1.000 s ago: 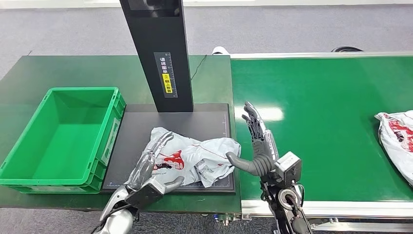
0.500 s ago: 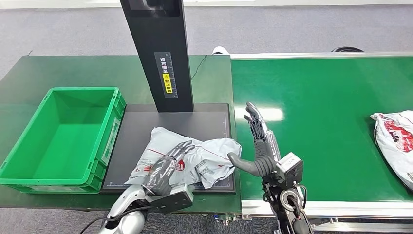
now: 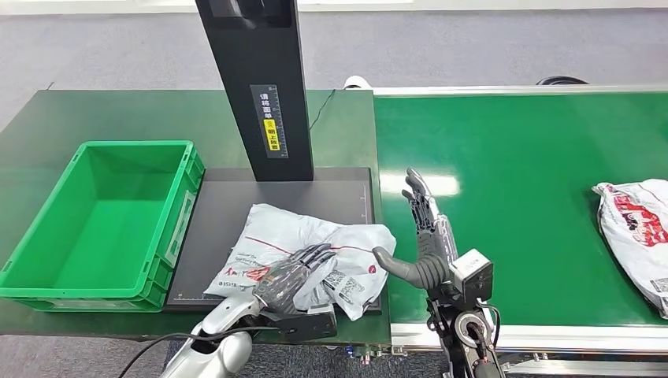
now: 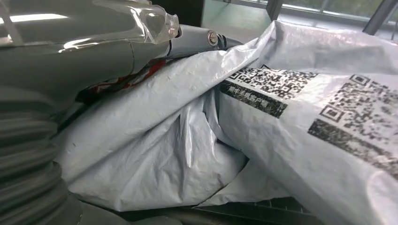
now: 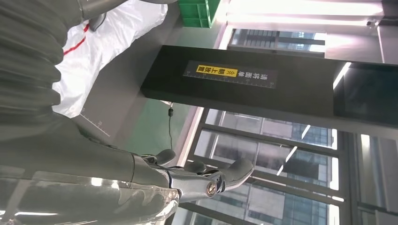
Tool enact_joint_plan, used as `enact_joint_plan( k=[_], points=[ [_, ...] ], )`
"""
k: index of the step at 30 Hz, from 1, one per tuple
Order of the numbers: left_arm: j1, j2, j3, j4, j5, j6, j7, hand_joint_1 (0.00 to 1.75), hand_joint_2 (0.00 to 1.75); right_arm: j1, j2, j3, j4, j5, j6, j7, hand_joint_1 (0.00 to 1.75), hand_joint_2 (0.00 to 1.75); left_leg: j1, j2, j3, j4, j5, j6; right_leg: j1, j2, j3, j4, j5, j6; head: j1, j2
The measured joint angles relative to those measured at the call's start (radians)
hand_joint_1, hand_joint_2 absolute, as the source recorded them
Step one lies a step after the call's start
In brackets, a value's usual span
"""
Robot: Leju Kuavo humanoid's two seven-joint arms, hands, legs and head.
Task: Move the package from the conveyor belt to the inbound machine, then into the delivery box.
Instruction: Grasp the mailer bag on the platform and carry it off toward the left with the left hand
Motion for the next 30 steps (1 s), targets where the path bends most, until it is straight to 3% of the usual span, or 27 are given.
enact_joint_plan(
  k=[1,4,5,20,30],
  points=[
    [-0.005,-0.001,-0.002,0.007,-0.001,0.000,0.000,0.35,1.75,0.002,0.001,-0.003,-0.001,0.001,0.000,0.000,0.00,1.75,0.000,0.000,0.001,0.000,0.000,0.000,0.000,0.000,0.001,0.000,0.000,0.000,0.000,0.000],
    [-0.015,-0.004,-0.006,0.024,-0.001,0.000,0.000,1.62,1.75,0.008,0.004,-0.009,-0.003,0.003,0.000,0.001,0.00,1.75,0.000,0.000,0.002,0.000,0.000,0.000,0.000,0.000,0.002,0.000,0.000,0.000,0.000,0.000],
    [-0.017,-0.005,-0.006,0.029,-0.001,0.000,-0.001,1.72,1.75,0.010,0.005,-0.011,-0.005,0.004,0.000,0.001,0.00,1.75,0.000,0.000,0.003,0.000,0.000,0.000,0.000,0.000,0.003,0.000,0.000,0.000,0.000,0.000],
    [-0.034,-0.006,-0.005,0.043,0.061,0.021,-0.118,1.75,1.75,0.029,0.007,-0.033,-0.025,0.002,0.011,0.006,0.00,1.75,0.000,0.000,0.004,0.000,0.000,0.000,0.000,-0.001,0.004,0.000,0.000,0.000,0.000,0.000],
    [-0.033,-0.001,-0.005,0.043,0.067,0.022,-0.131,1.75,1.75,0.029,0.007,-0.035,-0.025,0.000,0.011,0.006,0.00,1.75,0.000,0.000,0.003,0.000,0.000,0.000,0.000,-0.001,0.004,0.000,0.000,0.000,0.000,0.000]
  ],
)
